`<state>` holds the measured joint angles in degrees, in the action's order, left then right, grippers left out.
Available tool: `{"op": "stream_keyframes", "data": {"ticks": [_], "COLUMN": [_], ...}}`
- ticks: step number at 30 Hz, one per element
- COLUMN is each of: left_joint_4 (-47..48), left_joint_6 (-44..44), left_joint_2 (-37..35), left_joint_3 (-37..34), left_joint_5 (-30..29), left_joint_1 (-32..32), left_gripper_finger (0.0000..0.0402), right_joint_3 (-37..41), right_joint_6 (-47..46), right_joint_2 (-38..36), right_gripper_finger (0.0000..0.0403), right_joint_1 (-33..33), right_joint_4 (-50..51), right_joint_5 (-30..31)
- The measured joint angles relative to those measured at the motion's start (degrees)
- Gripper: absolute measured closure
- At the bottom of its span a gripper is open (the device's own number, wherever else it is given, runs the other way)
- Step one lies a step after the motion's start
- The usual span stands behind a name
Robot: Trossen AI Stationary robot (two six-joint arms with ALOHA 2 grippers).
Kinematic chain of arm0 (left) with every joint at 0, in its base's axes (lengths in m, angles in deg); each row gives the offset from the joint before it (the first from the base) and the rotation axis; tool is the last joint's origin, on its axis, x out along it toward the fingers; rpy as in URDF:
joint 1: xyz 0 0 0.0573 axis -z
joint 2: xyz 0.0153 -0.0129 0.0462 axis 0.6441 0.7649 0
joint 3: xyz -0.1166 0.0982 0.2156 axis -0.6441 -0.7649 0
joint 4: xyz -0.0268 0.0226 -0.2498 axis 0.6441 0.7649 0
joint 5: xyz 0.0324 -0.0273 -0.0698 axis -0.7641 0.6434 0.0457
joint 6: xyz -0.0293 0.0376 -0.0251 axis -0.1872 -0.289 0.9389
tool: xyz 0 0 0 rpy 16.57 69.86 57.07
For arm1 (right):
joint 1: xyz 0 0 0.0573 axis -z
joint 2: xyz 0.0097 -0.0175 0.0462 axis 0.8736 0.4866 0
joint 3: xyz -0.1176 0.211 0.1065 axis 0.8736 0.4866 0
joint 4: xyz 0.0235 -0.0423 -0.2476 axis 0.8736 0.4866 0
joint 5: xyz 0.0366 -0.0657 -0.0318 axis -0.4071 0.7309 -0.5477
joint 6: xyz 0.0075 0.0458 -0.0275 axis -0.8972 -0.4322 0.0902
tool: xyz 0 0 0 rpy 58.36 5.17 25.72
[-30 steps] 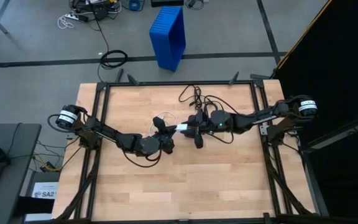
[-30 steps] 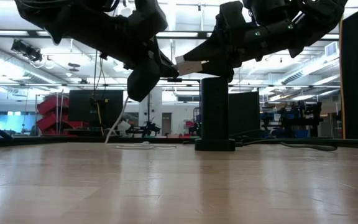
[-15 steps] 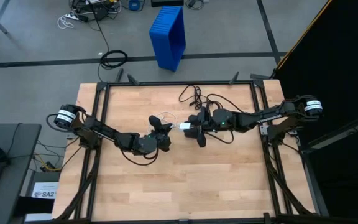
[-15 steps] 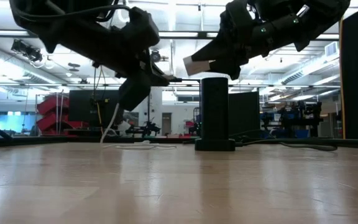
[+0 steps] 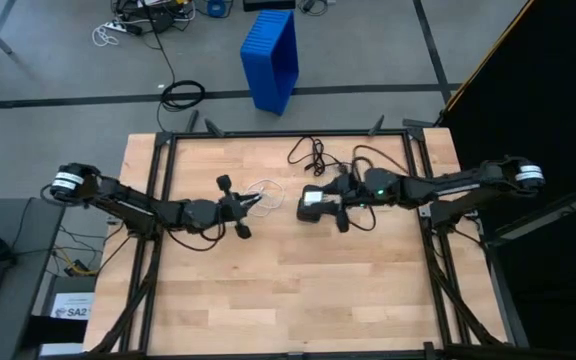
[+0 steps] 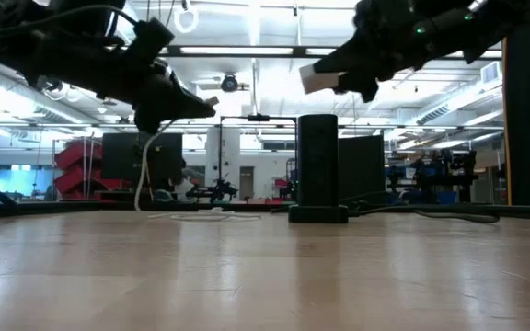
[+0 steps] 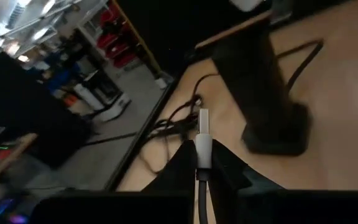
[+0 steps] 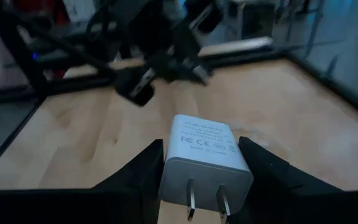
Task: Insert USB
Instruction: Remove the white charger cable from the white charger adapter
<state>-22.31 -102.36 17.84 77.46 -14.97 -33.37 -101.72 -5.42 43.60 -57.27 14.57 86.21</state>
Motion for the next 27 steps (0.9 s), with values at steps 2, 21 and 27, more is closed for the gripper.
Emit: {"op": "stream_keyframes", "data": {"ticks": [2,21,27], "left_joint_4": [1.43,9.39,9.88], "left_joint_6": [2.19,16.97,20.11], "left_joint_2": [-0.23,3.58,7.47], "left_joint_3": [-0.01,0.00,0.03], "left_joint_5": [1.21,26.47,28.22], "left_joint_1": [-0.79,-16.51,-16.42], "left_gripper_finger": [0.0401,0.0398,0.0400], "right_joint_3": [2.25,18.20,17.87], "right_joint_6": [0.80,0.90,-0.79], "right_joint_2": [-3.38,3.45,10.62], "right_gripper_finger": [0.0260,0.0261,0.0259], "right_joint_1": [0.69,-7.42,-9.92], "right_joint_4": [-0.26,-33.60,-37.09], "right_joint_5": [0.22,-2.62,-1.83]}}
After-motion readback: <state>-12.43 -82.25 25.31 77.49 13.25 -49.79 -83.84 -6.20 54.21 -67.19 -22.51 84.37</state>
